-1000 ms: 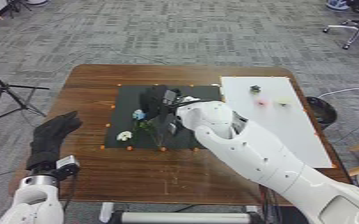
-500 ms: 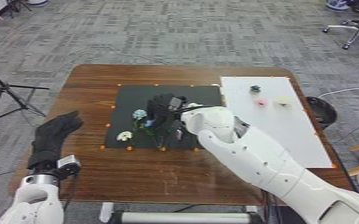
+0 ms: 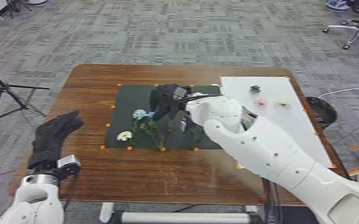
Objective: Arrange flowers
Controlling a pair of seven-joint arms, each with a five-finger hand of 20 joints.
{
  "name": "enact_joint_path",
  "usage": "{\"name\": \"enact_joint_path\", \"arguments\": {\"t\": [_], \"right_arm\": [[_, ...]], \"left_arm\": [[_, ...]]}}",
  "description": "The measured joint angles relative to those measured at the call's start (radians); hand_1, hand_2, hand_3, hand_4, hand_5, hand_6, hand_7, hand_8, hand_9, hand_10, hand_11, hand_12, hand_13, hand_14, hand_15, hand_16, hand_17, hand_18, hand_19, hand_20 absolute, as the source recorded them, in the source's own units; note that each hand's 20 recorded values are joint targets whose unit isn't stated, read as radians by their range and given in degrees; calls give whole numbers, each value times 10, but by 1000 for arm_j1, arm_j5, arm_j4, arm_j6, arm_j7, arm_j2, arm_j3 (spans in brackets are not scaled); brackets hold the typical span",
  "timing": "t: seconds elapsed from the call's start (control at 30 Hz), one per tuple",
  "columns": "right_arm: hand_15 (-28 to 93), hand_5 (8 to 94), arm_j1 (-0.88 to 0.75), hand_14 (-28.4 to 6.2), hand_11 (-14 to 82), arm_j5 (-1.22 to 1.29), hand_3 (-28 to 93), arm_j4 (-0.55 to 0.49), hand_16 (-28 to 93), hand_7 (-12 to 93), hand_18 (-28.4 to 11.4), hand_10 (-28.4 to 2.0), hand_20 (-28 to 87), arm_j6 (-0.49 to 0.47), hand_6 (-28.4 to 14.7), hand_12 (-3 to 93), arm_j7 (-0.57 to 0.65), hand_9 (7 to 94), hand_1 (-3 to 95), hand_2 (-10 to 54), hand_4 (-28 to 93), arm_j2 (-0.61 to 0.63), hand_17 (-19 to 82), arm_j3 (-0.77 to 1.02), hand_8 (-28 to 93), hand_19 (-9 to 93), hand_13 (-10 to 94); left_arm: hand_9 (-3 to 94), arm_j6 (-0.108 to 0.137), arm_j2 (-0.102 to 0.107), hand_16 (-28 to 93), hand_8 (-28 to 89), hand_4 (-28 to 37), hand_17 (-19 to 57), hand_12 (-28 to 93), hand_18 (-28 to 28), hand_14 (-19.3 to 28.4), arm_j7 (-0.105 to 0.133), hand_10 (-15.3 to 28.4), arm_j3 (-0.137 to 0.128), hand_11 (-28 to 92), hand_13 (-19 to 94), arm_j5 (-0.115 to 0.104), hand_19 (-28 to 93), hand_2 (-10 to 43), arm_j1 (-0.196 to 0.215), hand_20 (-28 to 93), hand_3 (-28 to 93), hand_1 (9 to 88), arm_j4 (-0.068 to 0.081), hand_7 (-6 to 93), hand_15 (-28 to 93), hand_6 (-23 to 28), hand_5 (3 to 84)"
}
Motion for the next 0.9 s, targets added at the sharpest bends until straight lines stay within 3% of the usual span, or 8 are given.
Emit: {"name": "enact_joint_path", "arguments": {"t": [0.3,0.43,0.57,0.7,0.9], "right_arm": [[650,635,19,-46,131,20,661,-3,342,174,-200,-125,570,-7,8,184,6,698,341,-95,-165,3,455,14,-86,927,803],[636,629,19,-68,127,18,662,-4,338,172,-210,-130,570,-18,5,185,4,682,335,-95,-165,5,422,17,-85,898,777],[500,584,23,-121,109,32,675,-25,293,161,-222,-137,539,-16,-2,185,12,619,319,-95,-168,30,312,17,-82,714,668],[376,512,23,-145,76,70,687,-95,283,132,-220,-145,498,-12,-10,189,32,529,286,-95,-183,96,235,56,-74,565,568],[308,375,-29,-174,32,113,675,-188,301,66,-232,-168,486,-15,-32,186,88,363,225,-95,-221,217,185,236,-50,520,486]], "left_arm": [[524,-1,0,6,-73,-279,78,152,121,180,1,146,0,247,417,0,114,57,0,190,685,278,0,168,260,7,544],[524,-1,-1,6,-73,-279,78,152,121,180,2,146,0,247,417,0,114,57,0,190,685,278,0,169,260,7,544],[524,-1,-1,6,-73,-278,78,151,121,180,4,146,-1,246,417,0,115,56,2,190,686,277,-1,169,261,7,544],[524,-1,-1,6,-73,-279,78,152,121,180,6,146,-4,247,417,-1,115,57,7,190,685,278,-3,169,260,6,544],[525,0,-3,6,-74,-278,78,152,121,180,8,146,-8,246,418,-1,115,56,18,189,685,277,-8,169,260,6,544]]}}
